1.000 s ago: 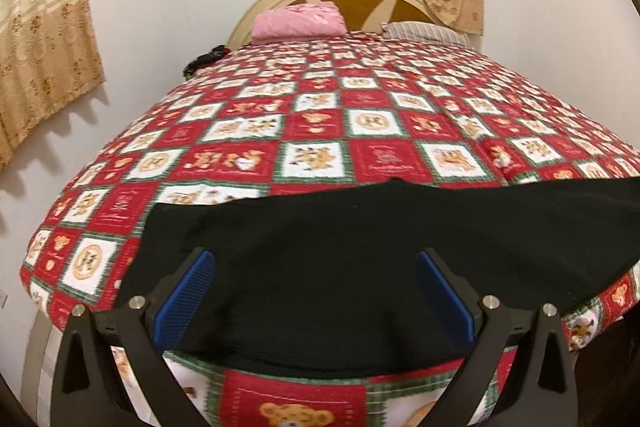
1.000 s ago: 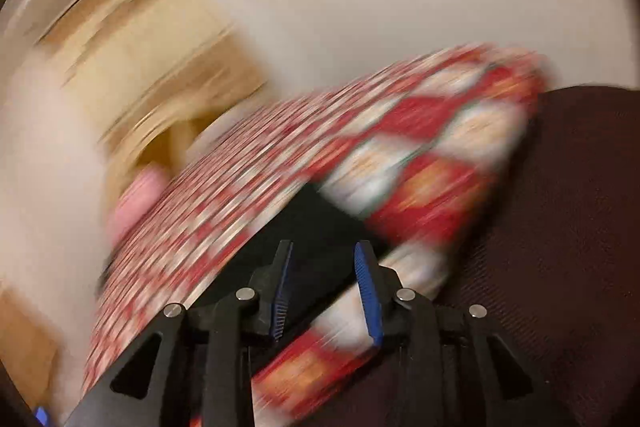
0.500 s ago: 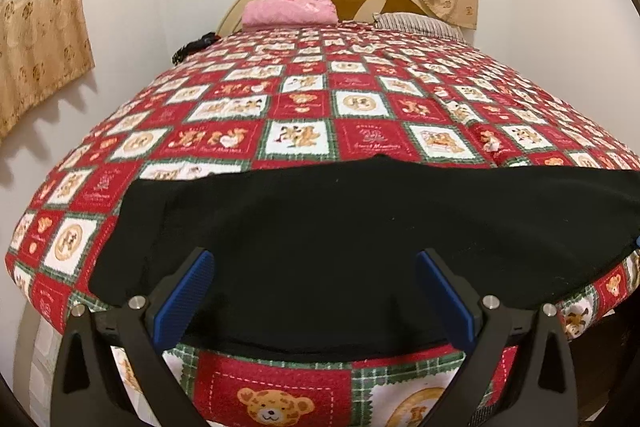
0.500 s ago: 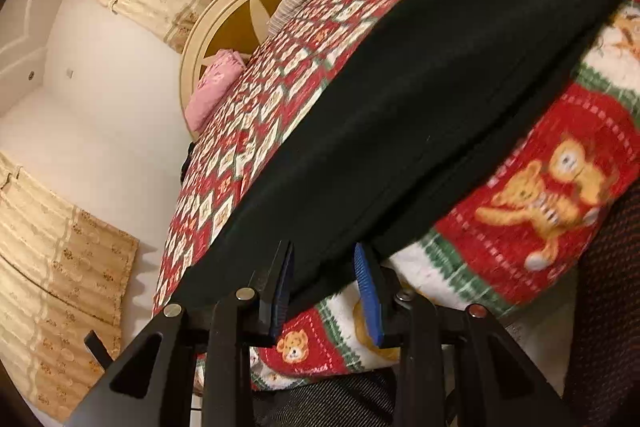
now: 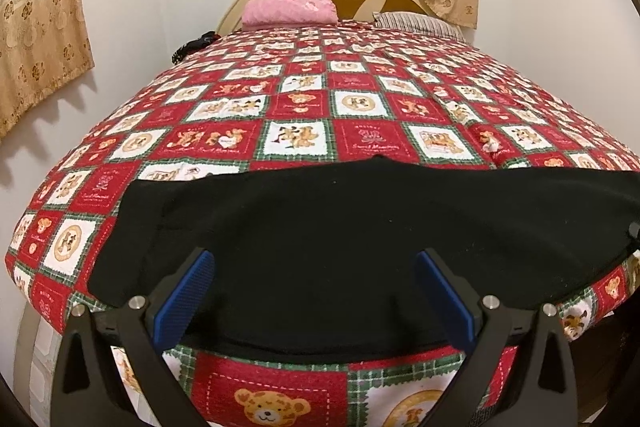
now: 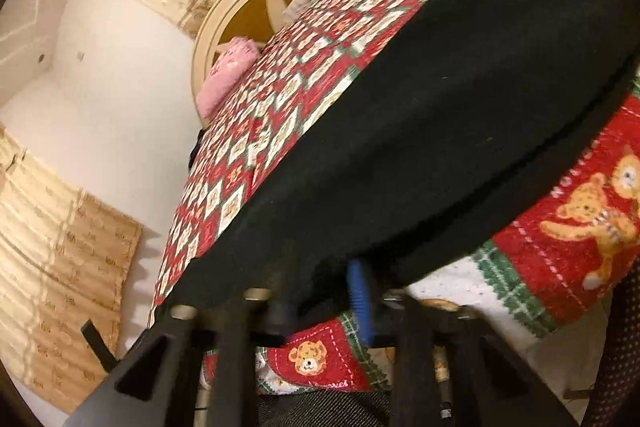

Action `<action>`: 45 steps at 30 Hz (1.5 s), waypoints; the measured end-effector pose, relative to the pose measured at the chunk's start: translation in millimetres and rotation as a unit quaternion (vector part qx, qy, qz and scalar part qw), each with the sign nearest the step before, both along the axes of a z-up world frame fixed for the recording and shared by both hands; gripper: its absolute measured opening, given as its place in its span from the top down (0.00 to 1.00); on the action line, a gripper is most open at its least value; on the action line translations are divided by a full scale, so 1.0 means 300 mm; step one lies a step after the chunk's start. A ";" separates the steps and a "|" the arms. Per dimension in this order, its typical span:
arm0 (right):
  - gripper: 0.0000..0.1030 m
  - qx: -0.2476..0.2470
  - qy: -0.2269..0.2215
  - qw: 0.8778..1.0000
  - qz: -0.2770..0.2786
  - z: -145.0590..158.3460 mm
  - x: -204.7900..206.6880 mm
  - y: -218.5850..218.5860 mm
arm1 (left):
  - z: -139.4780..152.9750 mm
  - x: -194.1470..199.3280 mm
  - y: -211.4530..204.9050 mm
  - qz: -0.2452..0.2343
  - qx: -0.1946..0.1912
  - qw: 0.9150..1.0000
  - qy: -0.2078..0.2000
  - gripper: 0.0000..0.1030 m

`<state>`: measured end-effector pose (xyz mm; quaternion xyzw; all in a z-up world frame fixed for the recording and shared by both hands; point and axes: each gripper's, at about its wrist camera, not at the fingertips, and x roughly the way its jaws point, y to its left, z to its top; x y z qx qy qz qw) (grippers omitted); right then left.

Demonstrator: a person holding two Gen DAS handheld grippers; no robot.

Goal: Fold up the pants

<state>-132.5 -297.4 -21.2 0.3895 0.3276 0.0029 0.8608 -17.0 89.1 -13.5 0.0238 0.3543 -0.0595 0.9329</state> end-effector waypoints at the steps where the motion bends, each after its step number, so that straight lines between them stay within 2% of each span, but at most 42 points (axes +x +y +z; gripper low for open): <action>1: 0.92 -0.004 0.003 1.000 0.002 -0.006 0.003 0.006 | 0.000 -0.001 -0.002 -0.001 0.000 1.000 0.001 0.00; 2: 0.97 -0.012 0.008 1.000 0.005 -0.011 0.006 0.014 | 0.002 -0.002 -0.004 -0.002 0.001 1.000 0.000 0.00; 9: 0.97 -0.037 0.009 0.999 0.018 0.015 -0.041 0.030 | 0.016 -0.007 -0.015 -0.010 0.008 1.000 -0.010 0.00; 12: 0.97 -0.042 0.034 0.998 0.015 -0.021 -0.059 0.027 | 0.013 -0.004 -0.028 -0.016 0.007 1.000 -0.009 0.00; 15: 0.96 -0.045 0.029 0.998 0.021 -0.029 -0.056 0.034 | 0.018 -0.004 -0.057 -0.028 0.013 0.999 -0.011 0.00; 18: 0.90 -0.040 0.053 0.997 0.026 0.003 -0.065 0.022 | 0.031 -0.009 -0.092 -0.045 0.019 0.999 -0.021 0.00; 22: 0.90 -0.108 0.016 0.994 -0.030 0.122 -0.179 -0.021 | 0.031 0.000 -0.154 -0.068 0.021 0.997 -0.022 0.00; 24: 0.90 -0.176 -0.019 0.982 -0.058 0.196 -0.199 -0.016 | 0.028 0.004 -0.190 -0.080 0.023 0.996 -0.021 0.00; 26: 0.90 -0.258 -0.010 0.965 -0.050 0.236 -0.144 0.012 | 0.018 0.007 -0.251 -0.095 0.027 0.995 -0.024 0.00; 31: 0.90 -0.361 0.018 0.931 -0.053 0.176 0.065 -0.009 | -0.029 -0.004 -0.333 -0.099 0.041 0.994 -0.012 0.00; 33: 0.90 -0.354 0.019 0.934 -0.052 0.146 0.102 -0.066 | -0.062 -0.015 -0.344 -0.096 0.059 0.994 -0.009 0.00; 35: 0.90 -0.323 0.045 0.944 -0.058 0.107 0.124 -0.145 | -0.098 -0.008 -0.344 -0.090 0.069 0.994 0.009 0.00; 36: 0.90 -0.299 0.035 0.952 -0.058 0.095 0.114 -0.177 | -0.108 -0.004 -0.340 -0.088 0.066 0.994 0.014 0.00; 38: 0.90 -0.244 0.011 0.968 -0.055 0.102 0.078 -0.236 | -0.113 0.003 -0.312 -0.079 0.030 0.996 0.024 0.00; 39: 0.90 -0.228 0.012 0.972 -0.062 0.121 0.059 -0.253 | -0.113 0.009 -0.305 -0.078 0.021 0.996 0.033 0.00; 40: 0.90 -0.224 0.002 0.971 -0.084 0.151 0.022 -0.277 | -0.111 0.012 -0.304 -0.077 0.016 0.996 0.037 0.00; 42: 0.90 -0.214 -0.066 0.963 -0.151 0.224 -0.112 -0.345 | -0.102 0.007 -0.297 -0.065 0.017 0.997 0.031 0.00; 43: 0.78 -0.209 -0.078 0.958 -0.178 0.240 -0.162 -0.375 | -0.091 0.001 -0.290 -0.056 0.016 0.998 0.024 0.00; 44: 0.44 -0.201 -0.083 0.954 -0.207 0.249 -0.210 -0.412 | -0.081 -0.004 -0.283 -0.051 0.012 0.998 0.018 0.00; 45: 0.28 -0.194 -0.086 0.948 -0.237 0.247 -0.259 -0.452 | -0.069 -0.009 -0.275 -0.046 0.005 0.999 0.014 0.00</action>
